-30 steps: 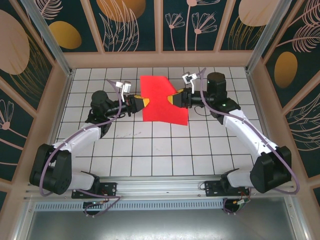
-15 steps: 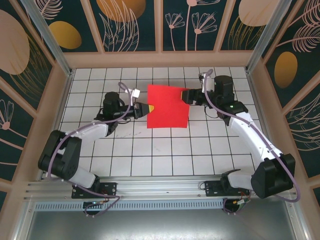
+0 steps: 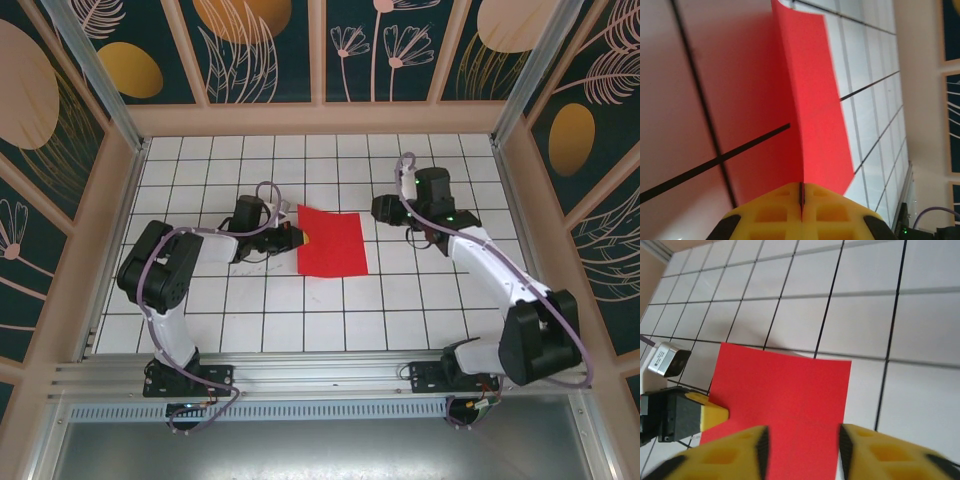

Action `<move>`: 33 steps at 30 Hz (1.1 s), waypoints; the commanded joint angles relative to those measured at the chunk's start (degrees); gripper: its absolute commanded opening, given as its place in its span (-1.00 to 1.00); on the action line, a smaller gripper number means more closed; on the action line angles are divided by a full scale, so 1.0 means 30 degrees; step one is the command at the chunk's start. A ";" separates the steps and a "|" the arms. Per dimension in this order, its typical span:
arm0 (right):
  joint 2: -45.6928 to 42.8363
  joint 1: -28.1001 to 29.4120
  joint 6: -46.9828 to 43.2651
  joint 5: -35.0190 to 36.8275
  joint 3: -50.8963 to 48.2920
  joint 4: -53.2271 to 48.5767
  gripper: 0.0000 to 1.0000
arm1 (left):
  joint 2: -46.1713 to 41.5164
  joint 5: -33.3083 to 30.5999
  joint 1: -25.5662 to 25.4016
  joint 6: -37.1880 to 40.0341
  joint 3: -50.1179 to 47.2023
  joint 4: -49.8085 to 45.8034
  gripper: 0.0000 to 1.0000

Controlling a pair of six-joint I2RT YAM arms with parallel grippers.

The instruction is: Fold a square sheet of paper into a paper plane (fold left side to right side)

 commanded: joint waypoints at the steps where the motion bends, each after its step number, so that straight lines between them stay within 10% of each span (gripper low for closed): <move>1: 0.1520 0.0580 0.1184 -0.0726 -0.0467 0.1237 -0.40 | 0.0032 -0.0434 -0.0138 0.0392 0.0593 -0.1166 -1.00; 7: 0.4501 0.0779 0.1766 -0.1469 0.0077 0.1634 -0.71 | -0.0217 -0.0677 -0.0123 0.0870 0.0834 -0.2131 -1.00; 23: 0.9191 0.1450 0.1561 -0.1139 0.1739 -0.0268 -0.71 | -0.0217 -0.0593 -0.0227 0.0981 0.1382 -0.2538 -0.94; 33: 1.0017 0.1482 0.1470 -0.0582 0.1746 -0.1246 -0.71 | -0.0722 0.0346 -0.0590 -0.0090 0.2258 -0.1978 -0.19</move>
